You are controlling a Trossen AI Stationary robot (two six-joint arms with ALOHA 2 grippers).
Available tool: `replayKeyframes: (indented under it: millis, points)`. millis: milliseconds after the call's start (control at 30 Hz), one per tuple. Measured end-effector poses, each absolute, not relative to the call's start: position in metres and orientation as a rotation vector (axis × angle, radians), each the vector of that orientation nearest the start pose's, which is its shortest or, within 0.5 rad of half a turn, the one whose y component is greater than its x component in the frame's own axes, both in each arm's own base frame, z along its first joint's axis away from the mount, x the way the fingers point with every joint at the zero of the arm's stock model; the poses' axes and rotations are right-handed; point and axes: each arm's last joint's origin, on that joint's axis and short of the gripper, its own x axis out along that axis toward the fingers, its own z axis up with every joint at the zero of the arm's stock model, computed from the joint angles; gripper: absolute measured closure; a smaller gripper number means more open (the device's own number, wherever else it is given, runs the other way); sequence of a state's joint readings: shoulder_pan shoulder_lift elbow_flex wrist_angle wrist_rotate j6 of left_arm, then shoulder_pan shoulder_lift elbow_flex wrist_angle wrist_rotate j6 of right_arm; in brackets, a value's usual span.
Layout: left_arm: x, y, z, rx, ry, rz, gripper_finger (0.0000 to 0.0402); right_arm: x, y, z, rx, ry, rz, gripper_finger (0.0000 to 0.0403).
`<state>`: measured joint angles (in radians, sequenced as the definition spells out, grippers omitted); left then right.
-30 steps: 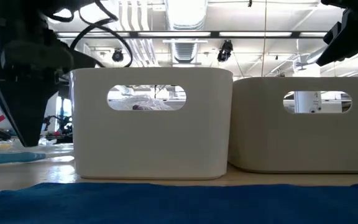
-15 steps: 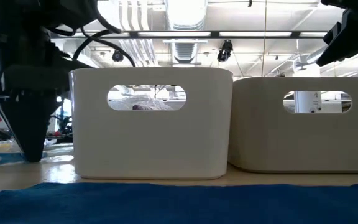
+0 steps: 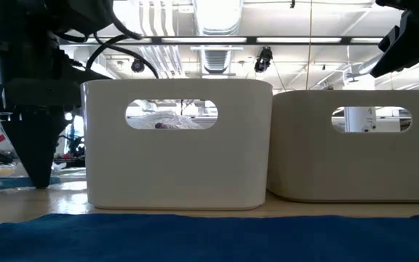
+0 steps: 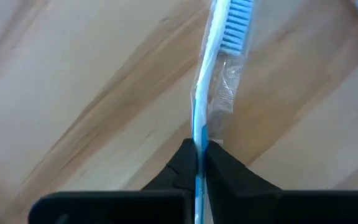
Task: Pick & Place Toothbrushes
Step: Put the blue toothbrush into the gray bin
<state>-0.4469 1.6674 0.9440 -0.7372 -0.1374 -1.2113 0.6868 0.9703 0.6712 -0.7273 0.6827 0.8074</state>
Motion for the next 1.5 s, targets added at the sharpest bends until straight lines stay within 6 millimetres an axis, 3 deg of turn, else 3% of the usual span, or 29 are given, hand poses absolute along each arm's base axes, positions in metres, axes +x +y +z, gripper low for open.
replayKeyframes:
  millis: [200,333,633,833,1100,1200,1333,1500]
  points:
    - [0.24,-0.11,0.16,-0.537,1.362,0.696,0.0375,0.143,0.093,0.229,0.114,0.72,-0.302,0.0394]
    - [0.234,-0.105,0.178,-0.527,1.272,0.709,0.038,0.143,0.093,0.229,0.113,0.72,-0.302,0.0394]
    - [0.22,-0.095,0.232,-0.439,0.806,0.709,0.0378,0.142,0.093,0.227,0.107,0.725,-0.304,0.0394]
    - [0.233,-0.096,0.259,-0.274,0.491,0.647,0.0376,0.142,0.091,0.223,0.099,0.697,-0.34,0.0394]
    - [0.266,-0.106,0.28,0.029,0.247,0.47,0.0377,0.153,0.099,0.228,0.105,0.544,-0.301,0.0394]
    - [0.274,-0.107,0.285,0.092,0.104,0.246,0.0376,0.162,0.106,0.232,0.049,0.473,-0.25,0.0394]
    - [0.275,-0.101,0.283,0.127,-0.103,-0.103,0.0376,0.178,0.118,0.237,-0.048,0.364,-0.189,0.0394]
    - [0.274,-0.083,0.272,0.135,-0.166,-0.143,0.0376,0.199,0.136,0.242,-0.113,0.22,-0.14,0.0394]
